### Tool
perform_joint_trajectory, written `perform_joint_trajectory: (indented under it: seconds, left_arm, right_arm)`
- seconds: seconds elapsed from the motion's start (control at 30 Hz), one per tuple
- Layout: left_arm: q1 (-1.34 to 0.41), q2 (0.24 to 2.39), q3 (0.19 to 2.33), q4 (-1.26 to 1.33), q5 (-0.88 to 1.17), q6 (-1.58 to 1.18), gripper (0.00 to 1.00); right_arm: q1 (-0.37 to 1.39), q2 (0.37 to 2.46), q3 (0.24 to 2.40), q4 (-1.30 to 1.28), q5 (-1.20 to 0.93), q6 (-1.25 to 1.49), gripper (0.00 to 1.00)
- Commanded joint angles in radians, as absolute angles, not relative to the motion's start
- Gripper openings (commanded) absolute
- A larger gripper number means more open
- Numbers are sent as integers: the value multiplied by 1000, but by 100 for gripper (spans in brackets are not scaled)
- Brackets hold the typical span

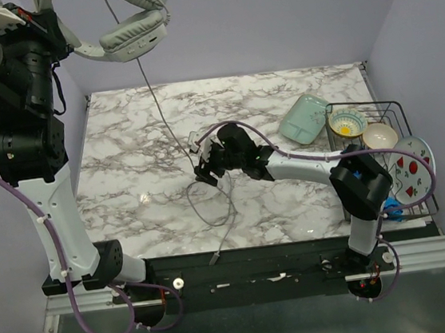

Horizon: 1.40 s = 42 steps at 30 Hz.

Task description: Wrap the headphones

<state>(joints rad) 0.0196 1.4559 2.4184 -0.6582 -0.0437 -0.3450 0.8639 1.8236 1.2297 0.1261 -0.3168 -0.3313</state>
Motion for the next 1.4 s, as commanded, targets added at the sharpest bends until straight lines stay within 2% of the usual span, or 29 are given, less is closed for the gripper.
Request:
perform_joint_trajectory:
  seconds: [0.0, 0.07, 0.17, 0.2, 0.27, 0.3, 0.33, 0.53, 0.83, 1.07, 1.37]
  left_arm:
    - [26, 1476, 2473, -618, -32, -383, 0]
    - [26, 1486, 2479, -620, -29, -394, 0]
    - [26, 1496, 2477, -621, -14, -414, 0]
    - [26, 1497, 2477, -623, -9, -420, 0]
    - [26, 1497, 2470, -624, -5, -432, 0]
    - [26, 1497, 2468, -623, -5, -434, 0]
    - [26, 1497, 2462, -623, -12, -437, 0]
    - [35, 1508, 2421, -606, -28, -465, 0]
    - [41, 1630, 2372, -502, -198, -399, 0]
    - [32, 1762, 2336, -425, -320, -278, 0]
    - [11, 1715, 1841, -56, -414, 93, 0]
  right_arm:
    - [862, 1861, 1224, 291, -338, -282, 77]
    - [856, 1868, 1232, 282, -345, -281, 76]
    - [848, 1884, 1250, 255, -376, -272, 64]
    - [845, 1887, 1262, 249, -382, -273, 45]
    - [844, 1891, 1273, 226, -385, -275, 26]
    - [845, 1890, 1282, 215, -384, -276, 9]
    - [845, 1888, 1288, 203, -382, -278, 2]
    - [854, 1832, 1298, 105, -400, -253, 1]
    - [1075, 1753, 1380, -270, -212, -293, 1]
    - [1225, 1753, 1612, -584, -126, -313, 1]
    - [1229, 1580, 1698, -682, 53, -265, 1]
